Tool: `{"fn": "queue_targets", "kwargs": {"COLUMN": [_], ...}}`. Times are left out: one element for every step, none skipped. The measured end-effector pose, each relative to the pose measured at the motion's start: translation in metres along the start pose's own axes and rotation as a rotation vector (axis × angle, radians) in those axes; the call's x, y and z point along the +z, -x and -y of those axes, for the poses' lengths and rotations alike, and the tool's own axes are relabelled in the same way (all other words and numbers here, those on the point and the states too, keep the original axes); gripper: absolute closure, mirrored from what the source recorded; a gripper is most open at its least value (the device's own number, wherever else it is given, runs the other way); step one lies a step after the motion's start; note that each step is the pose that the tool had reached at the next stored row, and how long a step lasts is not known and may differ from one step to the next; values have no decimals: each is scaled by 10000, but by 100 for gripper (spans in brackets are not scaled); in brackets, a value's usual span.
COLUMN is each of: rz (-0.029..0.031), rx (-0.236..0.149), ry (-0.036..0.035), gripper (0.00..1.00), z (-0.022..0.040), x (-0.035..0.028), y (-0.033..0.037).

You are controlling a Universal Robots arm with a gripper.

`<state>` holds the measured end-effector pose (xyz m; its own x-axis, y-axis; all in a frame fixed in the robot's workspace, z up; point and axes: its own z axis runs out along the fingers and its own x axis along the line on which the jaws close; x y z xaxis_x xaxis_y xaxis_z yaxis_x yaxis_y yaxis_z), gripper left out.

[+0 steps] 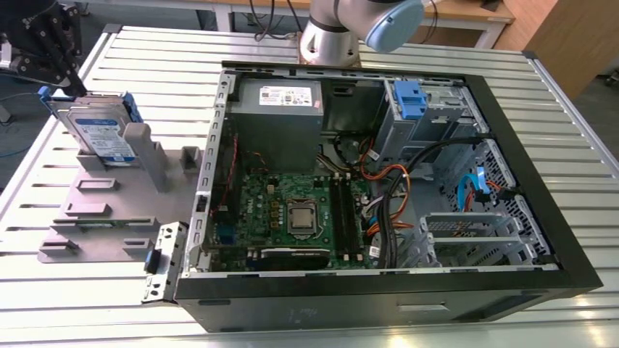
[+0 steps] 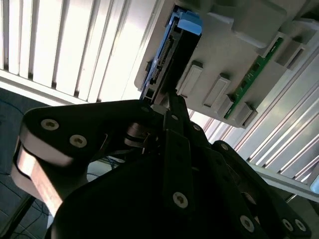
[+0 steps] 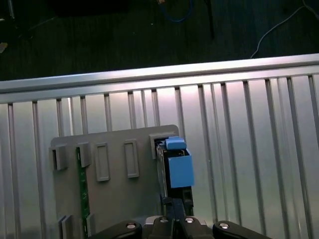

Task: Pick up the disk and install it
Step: 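Pick up the disk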

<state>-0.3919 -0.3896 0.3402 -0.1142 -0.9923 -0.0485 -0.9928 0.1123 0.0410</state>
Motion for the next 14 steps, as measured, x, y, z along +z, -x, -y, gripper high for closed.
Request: {"fn": "queue_targets", "kwargs": {"rz": [11,18,25,27,27,26,26,26,48,120,192,220,231,232], "rx": [-101,-152,-168,-170,-170,-169,-168,-169,-168,-171,-174,-173,-170,-166], "ry": [-9,-29,-62,-84,-85,-86,-86,-85,-82,-76,-69,-65,-66,-68], "gripper": [89,89,89,89,89,89,89,89,89,89,89,89,89,89], "z": [0,1,1,1,1,1,1,0,0,0,0,0,1,1], "x": [0,1,3,6,7,7,7,7,6,7,8,8,13,19], "y": [0,0,-1,-1,-1,0,0,0,-1,-1,-1,0,0,0]}}
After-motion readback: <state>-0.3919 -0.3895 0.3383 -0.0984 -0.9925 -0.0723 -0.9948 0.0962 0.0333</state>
